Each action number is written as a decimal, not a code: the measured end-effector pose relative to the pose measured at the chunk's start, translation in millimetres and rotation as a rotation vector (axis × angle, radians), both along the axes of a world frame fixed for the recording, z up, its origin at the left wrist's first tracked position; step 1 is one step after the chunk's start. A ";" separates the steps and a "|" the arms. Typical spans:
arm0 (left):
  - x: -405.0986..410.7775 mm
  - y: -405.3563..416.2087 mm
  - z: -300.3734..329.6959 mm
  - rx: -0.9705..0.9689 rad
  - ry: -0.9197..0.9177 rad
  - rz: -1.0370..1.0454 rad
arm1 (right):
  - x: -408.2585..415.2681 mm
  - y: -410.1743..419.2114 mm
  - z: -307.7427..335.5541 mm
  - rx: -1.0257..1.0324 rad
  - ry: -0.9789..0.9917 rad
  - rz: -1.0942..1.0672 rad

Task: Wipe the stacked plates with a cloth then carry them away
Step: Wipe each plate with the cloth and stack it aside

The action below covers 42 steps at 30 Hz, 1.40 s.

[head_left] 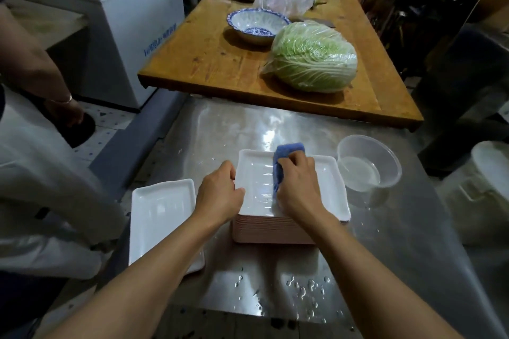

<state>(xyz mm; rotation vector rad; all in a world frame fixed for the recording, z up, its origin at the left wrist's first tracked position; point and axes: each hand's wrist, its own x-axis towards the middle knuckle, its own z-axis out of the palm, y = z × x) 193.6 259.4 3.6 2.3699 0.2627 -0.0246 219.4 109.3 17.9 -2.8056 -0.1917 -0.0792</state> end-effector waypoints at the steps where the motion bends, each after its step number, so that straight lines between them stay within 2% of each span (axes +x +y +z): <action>1: -0.5 0.0 0.5 0.004 0.009 -0.005 | 0.0 8.2 -1.2 0.017 -0.002 0.037; 6: -3.2 2.0 -2.5 -0.043 -0.006 -0.024 | 5.1 34.6 3.7 0.132 0.090 0.172; 10: -9.1 7.3 -5.8 -0.240 0.049 -0.065 | 1.3 30.0 18.5 0.198 0.227 0.237; 14: -10.4 11.8 -5.3 -0.315 0.087 -0.066 | -16.8 19.9 28.3 0.130 0.378 0.305; 17: -12.0 10.4 -3.6 -0.323 0.114 -0.041 | -33.2 10.8 27.5 0.086 0.415 0.351; 20: -11.8 5.2 -1.0 -0.315 0.121 0.018 | -46.6 3.4 23.2 -0.004 0.352 0.389; 23: -8.7 -3.1 1.6 -0.172 0.113 0.048 | -54.5 -4.7 18.9 -0.059 0.249 0.388; 26: -7.0 -8.9 1.1 -0.008 0.113 0.065 | -57.8 -33.9 18.8 -0.126 0.204 0.274; 30: -6.0 -10.8 0.3 0.003 0.117 0.050 | -57.1 -81.5 19.4 -0.176 0.185 0.064; 33: -5.6 -9.2 3.0 0.008 0.114 0.018 | -51.3 -82.8 16.7 -0.159 0.159 0.013; 36: -5.1 -7.0 5.3 0.007 0.125 -0.018 | -39.8 -60.3 14.0 -0.046 0.146 0.105; 39: -4.4 -7.3 5.4 0.015 0.131 -0.034 | -26.1 -29.7 11.3 0.107 0.147 0.301; 42: -3.9 -6.5 4.8 0.012 0.133 -0.038 | -10.6 -1.1 4.6 0.043 0.089 0.378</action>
